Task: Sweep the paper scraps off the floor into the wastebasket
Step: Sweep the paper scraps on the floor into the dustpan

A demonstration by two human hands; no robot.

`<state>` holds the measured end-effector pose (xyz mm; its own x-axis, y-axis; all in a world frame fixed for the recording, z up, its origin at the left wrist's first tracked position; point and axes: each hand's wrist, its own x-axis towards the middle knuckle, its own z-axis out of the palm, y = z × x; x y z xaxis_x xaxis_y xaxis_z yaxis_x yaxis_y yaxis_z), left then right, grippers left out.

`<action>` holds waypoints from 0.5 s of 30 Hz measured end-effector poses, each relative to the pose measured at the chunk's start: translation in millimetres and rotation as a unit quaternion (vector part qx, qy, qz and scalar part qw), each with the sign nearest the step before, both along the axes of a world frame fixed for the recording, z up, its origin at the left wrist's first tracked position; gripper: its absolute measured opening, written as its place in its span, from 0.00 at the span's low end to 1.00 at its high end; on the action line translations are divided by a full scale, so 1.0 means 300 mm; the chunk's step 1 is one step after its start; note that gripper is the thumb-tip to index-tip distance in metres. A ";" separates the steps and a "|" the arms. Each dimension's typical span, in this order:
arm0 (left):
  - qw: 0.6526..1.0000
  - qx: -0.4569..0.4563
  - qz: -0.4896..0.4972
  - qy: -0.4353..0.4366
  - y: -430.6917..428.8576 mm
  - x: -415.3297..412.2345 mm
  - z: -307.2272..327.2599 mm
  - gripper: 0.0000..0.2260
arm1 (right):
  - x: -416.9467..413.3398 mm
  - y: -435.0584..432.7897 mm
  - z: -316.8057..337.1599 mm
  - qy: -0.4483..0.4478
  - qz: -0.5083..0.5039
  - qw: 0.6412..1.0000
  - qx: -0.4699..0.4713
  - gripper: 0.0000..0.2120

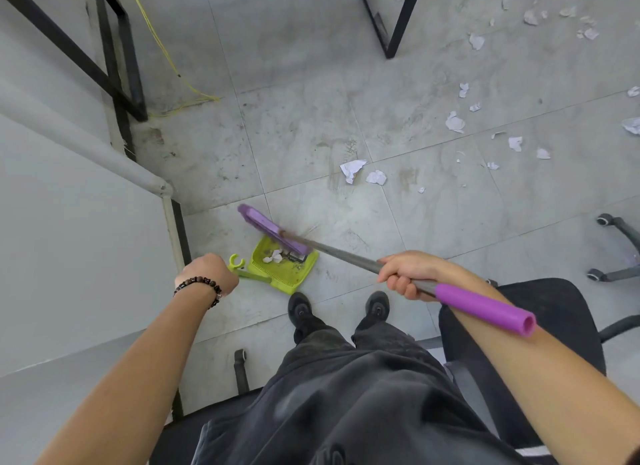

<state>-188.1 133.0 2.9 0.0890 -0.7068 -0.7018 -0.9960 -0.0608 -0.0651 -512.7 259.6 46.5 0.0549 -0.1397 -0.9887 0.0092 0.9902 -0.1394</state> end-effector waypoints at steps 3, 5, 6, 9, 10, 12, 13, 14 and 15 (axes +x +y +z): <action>1.000 0.002 0.000 0.009 -0.017 0.003 -0.001 0.04 | 0.010 -0.020 0.013 -0.025 -0.052 0.998 -0.022 0.17; 1.000 0.000 -0.003 0.017 -0.033 0.001 -0.002 0.04 | 0.038 -0.033 0.016 -0.017 -0.037 0.998 -0.046 0.06; 1.000 -0.002 -0.008 0.020 -0.042 -0.005 -0.004 0.04 | 0.051 -0.041 0.019 -0.002 -0.034 0.998 -0.057 0.03; 0.999 -0.003 -0.028 0.035 -0.078 -0.042 0.002 0.04 | 0.044 -0.053 -0.011 0.073 -0.040 0.994 -0.073 0.09; 0.999 -0.005 -0.034 0.040 -0.092 -0.058 0.004 0.04 | 0.039 -0.056 -0.017 0.089 -0.050 0.992 -0.074 0.09; 0.998 -0.010 -0.046 0.046 -0.127 -0.101 0.008 0.04 | 0.018 -0.056 -0.033 0.110 -0.086 0.987 -0.079 0.08; 0.997 -0.012 -0.053 0.049 -0.149 -0.127 0.008 0.04 | 0.006 -0.053 -0.039 0.117 -0.103 0.984 -0.083 0.08; 0.997 -0.013 -0.061 0.050 -0.172 -0.156 0.007 0.04 | -0.006 -0.048 -0.043 0.126 -0.119 0.981 -0.085 0.08; 0.996 -0.014 -0.071 0.051 -0.195 -0.190 0.009 0.04 | -0.020 -0.043 -0.047 0.136 -0.136 0.978 -0.086 0.07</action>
<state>-245.2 74.4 5.7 -0.0838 -0.7261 -0.6825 -0.9960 0.0814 0.0358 -518.8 246.8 32.3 -0.2682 -0.2784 -0.9223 0.2078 0.9181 -0.3375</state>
